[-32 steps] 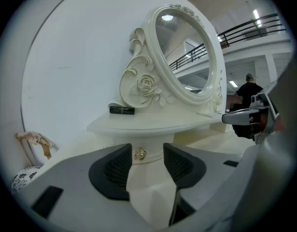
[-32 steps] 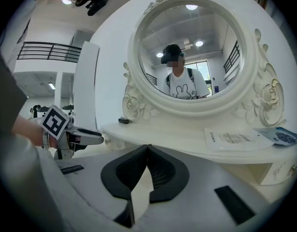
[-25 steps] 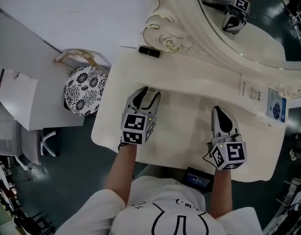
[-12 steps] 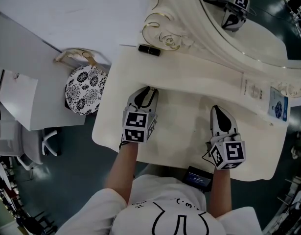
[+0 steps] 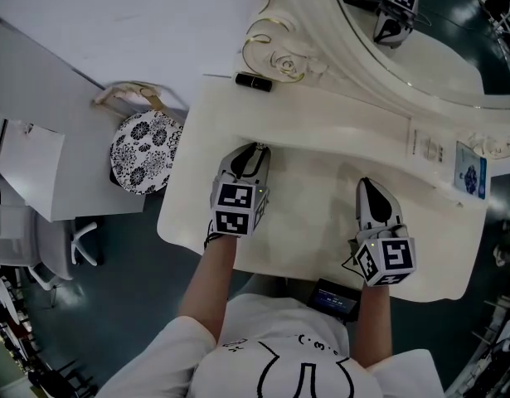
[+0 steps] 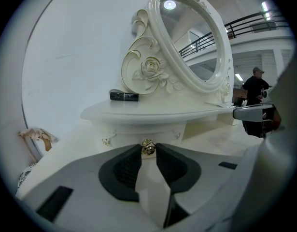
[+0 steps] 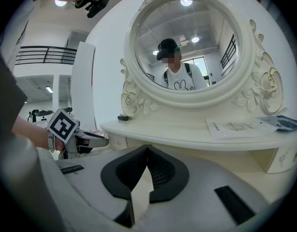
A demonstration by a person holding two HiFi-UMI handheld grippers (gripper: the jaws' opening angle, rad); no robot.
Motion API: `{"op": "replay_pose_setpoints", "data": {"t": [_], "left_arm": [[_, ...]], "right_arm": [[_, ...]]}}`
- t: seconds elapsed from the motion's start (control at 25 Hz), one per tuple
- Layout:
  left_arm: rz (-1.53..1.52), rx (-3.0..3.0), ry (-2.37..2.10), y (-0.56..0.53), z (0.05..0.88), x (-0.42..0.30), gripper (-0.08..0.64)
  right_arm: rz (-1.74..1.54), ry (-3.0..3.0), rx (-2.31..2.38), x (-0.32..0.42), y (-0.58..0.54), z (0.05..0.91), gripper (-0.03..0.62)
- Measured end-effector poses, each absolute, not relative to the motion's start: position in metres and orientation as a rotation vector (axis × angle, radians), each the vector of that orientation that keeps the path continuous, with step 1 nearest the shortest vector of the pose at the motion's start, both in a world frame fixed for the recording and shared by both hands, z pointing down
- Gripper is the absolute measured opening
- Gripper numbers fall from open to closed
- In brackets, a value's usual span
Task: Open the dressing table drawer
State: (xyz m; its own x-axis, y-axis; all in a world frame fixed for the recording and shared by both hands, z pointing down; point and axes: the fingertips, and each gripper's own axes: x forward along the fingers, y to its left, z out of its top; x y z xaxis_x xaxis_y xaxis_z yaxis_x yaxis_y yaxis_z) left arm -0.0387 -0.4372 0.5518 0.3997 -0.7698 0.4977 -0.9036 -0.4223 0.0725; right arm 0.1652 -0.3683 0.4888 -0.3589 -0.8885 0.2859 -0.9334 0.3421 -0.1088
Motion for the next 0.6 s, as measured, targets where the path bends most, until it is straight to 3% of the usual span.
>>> {"op": "replay_pose_setpoints", "data": {"t": [0.6], "left_arm": [[0.58,2.346,-1.427,-0.423,0.552,-0.041,0.12]], "right_arm": [[0.372,-2.426,1.689,0.162,-0.353,0.485,0.015]]}}
